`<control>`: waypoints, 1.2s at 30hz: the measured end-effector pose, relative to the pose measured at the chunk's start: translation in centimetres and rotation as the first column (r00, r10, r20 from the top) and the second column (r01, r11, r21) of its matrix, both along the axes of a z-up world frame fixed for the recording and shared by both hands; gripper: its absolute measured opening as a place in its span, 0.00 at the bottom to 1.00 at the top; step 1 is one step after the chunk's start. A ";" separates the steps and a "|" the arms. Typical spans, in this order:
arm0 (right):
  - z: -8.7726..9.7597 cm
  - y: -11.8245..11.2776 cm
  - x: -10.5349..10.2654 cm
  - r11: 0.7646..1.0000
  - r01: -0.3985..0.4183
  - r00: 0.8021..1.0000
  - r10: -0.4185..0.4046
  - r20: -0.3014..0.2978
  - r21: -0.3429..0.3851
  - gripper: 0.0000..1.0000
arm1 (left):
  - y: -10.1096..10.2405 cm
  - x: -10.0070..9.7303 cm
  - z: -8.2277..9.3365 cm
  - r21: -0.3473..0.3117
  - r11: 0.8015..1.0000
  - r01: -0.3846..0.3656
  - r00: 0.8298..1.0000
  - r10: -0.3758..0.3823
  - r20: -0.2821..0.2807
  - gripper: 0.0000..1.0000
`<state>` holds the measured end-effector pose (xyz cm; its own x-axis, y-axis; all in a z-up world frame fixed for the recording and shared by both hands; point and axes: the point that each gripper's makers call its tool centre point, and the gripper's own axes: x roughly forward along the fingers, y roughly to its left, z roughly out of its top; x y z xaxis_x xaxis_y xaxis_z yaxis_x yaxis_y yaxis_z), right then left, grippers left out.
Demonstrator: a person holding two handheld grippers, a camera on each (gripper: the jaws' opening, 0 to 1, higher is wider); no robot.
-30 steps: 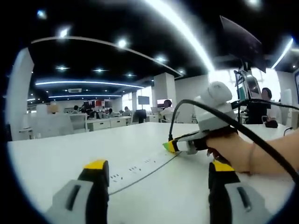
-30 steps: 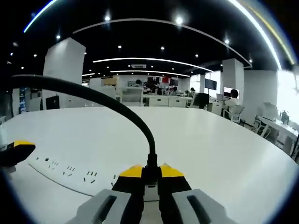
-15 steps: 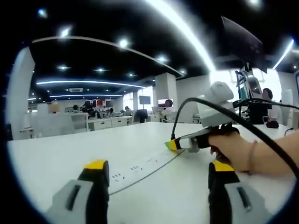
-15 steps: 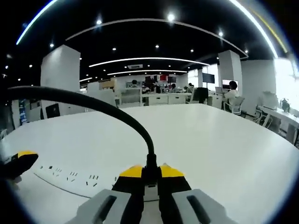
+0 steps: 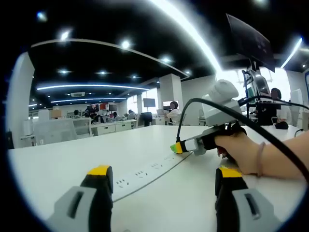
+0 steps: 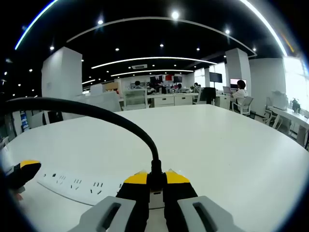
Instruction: Locate the USB plug end of the data cable currently connected to the USB port on the desk. Grip the plug, withdraw it from the port, and place it onto the desktop.
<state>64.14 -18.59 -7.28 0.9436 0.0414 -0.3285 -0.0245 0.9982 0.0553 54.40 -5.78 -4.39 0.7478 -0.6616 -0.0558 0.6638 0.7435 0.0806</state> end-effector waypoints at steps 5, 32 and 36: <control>0.2 0.5 -0.1 0.985 -0.029 1.000 0.030 0.001 -0.169 0.11 | 0.1 0.0 0.4 -0.035 0.999 -0.005 1.000 0.005 0.000 0.87; 0.2 0.7 0.2 0.987 -0.045 0.999 0.047 0.010 -0.155 0.12 | -0.4 -0.3 -0.1 0.045 0.999 0.004 1.000 -0.006 0.031 0.86; 0.2 0.6 0.3 0.985 -0.046 0.999 0.048 0.009 -0.164 0.11 | -0.3 -0.2 -0.1 0.045 0.999 0.002 1.000 -0.003 0.030 0.85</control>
